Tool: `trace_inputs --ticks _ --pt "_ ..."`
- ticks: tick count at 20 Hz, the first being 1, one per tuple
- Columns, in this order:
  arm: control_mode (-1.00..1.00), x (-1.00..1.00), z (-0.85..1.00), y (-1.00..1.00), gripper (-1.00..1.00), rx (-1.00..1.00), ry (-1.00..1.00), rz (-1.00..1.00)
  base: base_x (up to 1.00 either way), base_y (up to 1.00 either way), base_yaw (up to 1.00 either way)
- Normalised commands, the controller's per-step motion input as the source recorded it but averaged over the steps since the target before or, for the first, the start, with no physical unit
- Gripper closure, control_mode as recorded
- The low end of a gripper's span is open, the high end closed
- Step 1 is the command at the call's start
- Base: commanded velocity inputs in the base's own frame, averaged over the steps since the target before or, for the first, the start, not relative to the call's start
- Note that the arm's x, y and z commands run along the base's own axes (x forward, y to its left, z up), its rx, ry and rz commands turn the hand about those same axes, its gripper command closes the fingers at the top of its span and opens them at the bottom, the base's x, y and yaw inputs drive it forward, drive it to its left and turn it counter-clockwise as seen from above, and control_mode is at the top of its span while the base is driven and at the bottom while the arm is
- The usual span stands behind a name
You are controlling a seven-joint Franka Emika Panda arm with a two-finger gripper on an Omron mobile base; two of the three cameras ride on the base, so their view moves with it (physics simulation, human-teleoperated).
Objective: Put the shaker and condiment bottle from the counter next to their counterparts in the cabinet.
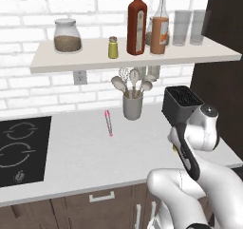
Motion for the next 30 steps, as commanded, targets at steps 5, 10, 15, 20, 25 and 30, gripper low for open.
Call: trace_inputs --ticks 5,10,15,20,25,30 --pt "-1.00 0.18 -0.13 0.00 -1.00 0.00 0.00 0.00 0.00 0.00 0.00" --pt "-1.00 0.18 -0.13 0.00 -1.00 0.00 0.00 0.00 0.00 0.00 0.00" --pt "-1.00 0.11 -0.17 0.00 -1.00 0.00 0.01 0.00 0.00 0.00 0.00" --pt "-1.00 0.04 -0.28 0.00 -1.00 0.00 0.02 0.00 0.00 0.00 0.00" --pt "-1.00 0.07 -0.28 0.00 -1.00 0.00 0.01 0.00 0.00 0.00 0.00" --pt "-1.00 0.15 -0.21 0.00 -1.00 0.00 0.00 0.00 0.00 0.00 0.00"
